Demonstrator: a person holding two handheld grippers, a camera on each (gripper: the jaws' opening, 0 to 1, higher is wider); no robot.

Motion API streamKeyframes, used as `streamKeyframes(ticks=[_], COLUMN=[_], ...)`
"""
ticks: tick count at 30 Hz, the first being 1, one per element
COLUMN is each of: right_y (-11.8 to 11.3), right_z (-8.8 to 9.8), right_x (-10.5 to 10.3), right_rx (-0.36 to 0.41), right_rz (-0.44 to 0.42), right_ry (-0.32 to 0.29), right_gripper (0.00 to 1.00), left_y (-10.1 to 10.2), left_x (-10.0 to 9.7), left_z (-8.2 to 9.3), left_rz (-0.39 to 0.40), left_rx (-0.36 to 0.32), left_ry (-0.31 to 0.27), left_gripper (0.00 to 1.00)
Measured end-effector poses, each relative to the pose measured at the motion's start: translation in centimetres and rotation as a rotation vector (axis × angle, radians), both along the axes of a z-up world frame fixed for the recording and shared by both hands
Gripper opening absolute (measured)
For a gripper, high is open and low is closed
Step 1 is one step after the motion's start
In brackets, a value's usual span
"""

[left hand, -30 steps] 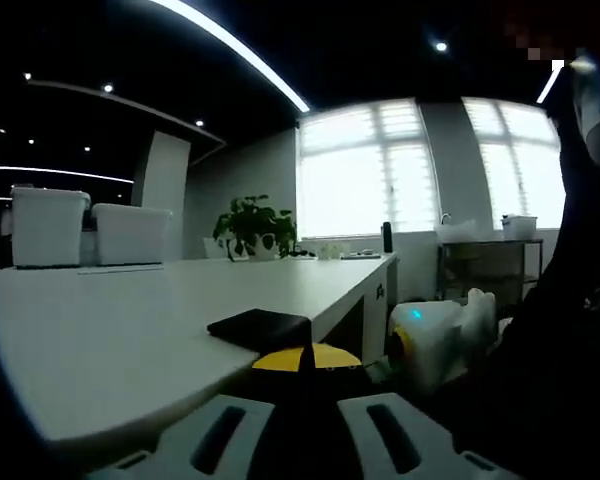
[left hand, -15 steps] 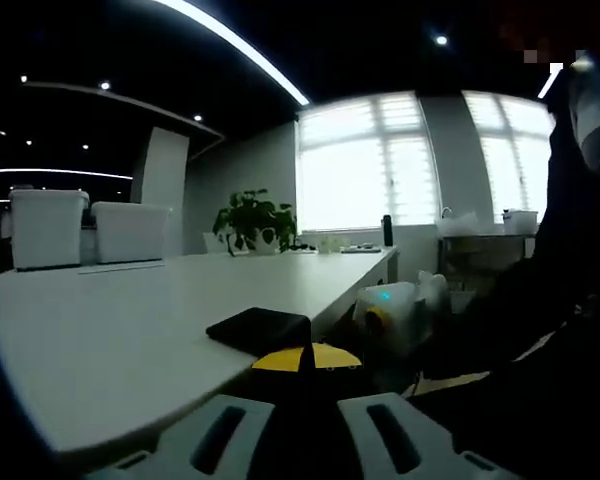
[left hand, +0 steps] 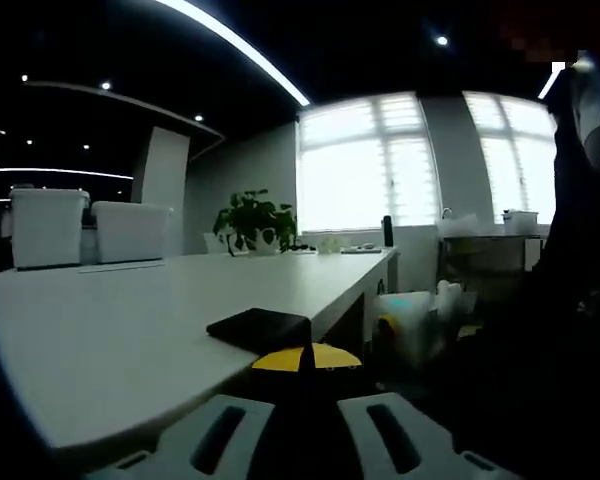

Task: Clamp the fixed fixture on the desktop, loosen the retaining clip, secure it to the edge of the desk, and tighten the retaining clip.

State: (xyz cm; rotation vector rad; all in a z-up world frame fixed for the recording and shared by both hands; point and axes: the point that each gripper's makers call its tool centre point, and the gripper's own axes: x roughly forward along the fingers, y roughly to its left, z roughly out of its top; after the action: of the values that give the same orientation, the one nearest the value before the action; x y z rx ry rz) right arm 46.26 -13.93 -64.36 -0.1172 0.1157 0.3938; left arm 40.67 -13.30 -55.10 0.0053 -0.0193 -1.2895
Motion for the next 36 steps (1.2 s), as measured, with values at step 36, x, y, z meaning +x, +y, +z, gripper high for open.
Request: streamKeyframes(ticks=[36], right_y=[2.6], right_z=[0.3], right_x=[-0.2], right_rx=[-0.155], right_rz=[0.310], right_ry=[-0.032], right_gripper=[0.22], left_y=[0.3], left_x=[0.8], left_z=[-0.1], left_rz=[0.000], left_rx=[-0.016], left_ry=[0.001], left_gripper=[0.02])
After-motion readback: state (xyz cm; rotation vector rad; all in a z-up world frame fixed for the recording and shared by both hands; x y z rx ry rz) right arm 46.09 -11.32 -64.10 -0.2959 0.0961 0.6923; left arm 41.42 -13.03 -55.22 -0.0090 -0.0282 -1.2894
